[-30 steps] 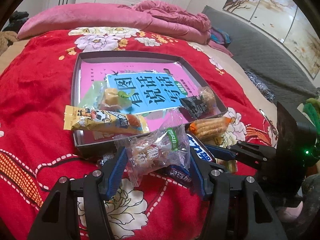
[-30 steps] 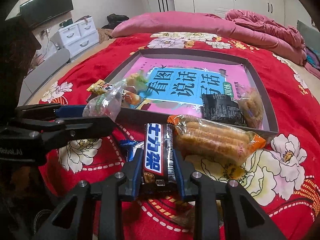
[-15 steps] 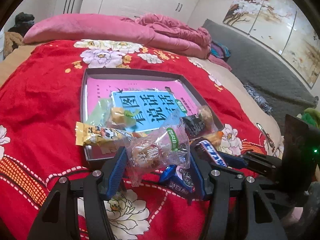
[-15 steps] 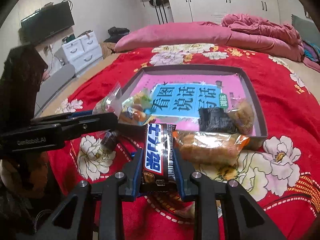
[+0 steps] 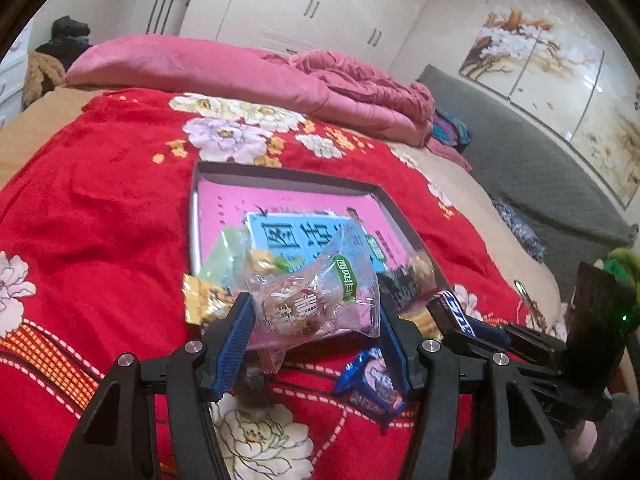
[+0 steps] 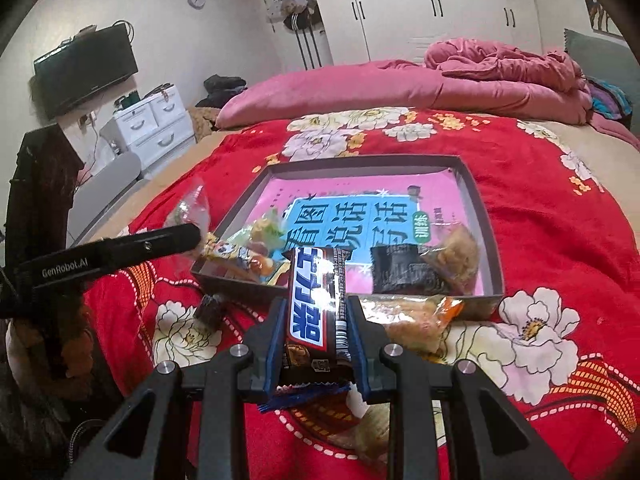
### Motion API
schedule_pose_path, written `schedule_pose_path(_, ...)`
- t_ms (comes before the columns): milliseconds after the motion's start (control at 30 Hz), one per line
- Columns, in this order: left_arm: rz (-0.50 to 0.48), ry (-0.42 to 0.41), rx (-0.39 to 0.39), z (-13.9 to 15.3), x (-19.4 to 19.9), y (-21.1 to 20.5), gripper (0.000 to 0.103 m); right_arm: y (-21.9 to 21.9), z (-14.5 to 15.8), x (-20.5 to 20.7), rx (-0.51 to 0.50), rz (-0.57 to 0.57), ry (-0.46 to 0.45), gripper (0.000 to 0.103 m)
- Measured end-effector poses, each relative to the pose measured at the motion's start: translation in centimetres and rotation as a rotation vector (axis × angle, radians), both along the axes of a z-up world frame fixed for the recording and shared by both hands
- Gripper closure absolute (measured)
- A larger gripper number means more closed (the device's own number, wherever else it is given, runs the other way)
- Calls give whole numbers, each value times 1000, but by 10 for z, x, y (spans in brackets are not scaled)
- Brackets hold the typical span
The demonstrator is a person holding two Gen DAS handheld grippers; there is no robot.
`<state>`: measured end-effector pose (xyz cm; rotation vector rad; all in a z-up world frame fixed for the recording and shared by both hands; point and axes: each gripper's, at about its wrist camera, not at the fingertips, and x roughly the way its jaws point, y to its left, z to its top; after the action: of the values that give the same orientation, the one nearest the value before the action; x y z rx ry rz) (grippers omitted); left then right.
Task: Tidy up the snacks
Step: 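Lift and carry the pastry bag over the tray with the left tool while the right carries the Snickers bar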
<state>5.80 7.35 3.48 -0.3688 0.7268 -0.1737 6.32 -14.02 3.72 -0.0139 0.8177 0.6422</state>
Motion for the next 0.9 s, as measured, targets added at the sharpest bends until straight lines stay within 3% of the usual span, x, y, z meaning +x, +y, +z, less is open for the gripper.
schedule_pose_path(500, 48, 2, -50, -7, 15, 17, 42, -17, 9, 15, 28, -79, -27, 74)
schedule_pose_path(900, 35, -8, -19, -10, 25, 10, 42, -23, 13, 26, 47, -109, -35, 74)
